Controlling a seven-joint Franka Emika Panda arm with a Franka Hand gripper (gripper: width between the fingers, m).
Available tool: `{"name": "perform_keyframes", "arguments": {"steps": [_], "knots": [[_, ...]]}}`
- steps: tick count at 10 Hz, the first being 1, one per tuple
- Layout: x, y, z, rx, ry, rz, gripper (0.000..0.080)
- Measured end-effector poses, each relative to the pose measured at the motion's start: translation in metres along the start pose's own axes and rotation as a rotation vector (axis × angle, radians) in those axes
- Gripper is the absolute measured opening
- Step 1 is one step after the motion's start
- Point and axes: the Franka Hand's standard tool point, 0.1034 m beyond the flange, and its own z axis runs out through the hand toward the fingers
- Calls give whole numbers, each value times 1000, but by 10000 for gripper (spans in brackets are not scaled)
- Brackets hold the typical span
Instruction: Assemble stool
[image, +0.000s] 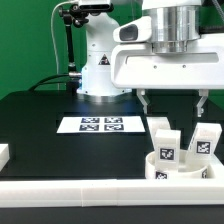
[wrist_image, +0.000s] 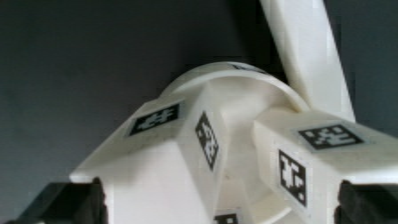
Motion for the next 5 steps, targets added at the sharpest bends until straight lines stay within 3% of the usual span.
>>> {"name": "perform_keyframes", "arguments": {"steps": [5], "knots": [[-2,-4,1,-33,3,-583,649]]}}
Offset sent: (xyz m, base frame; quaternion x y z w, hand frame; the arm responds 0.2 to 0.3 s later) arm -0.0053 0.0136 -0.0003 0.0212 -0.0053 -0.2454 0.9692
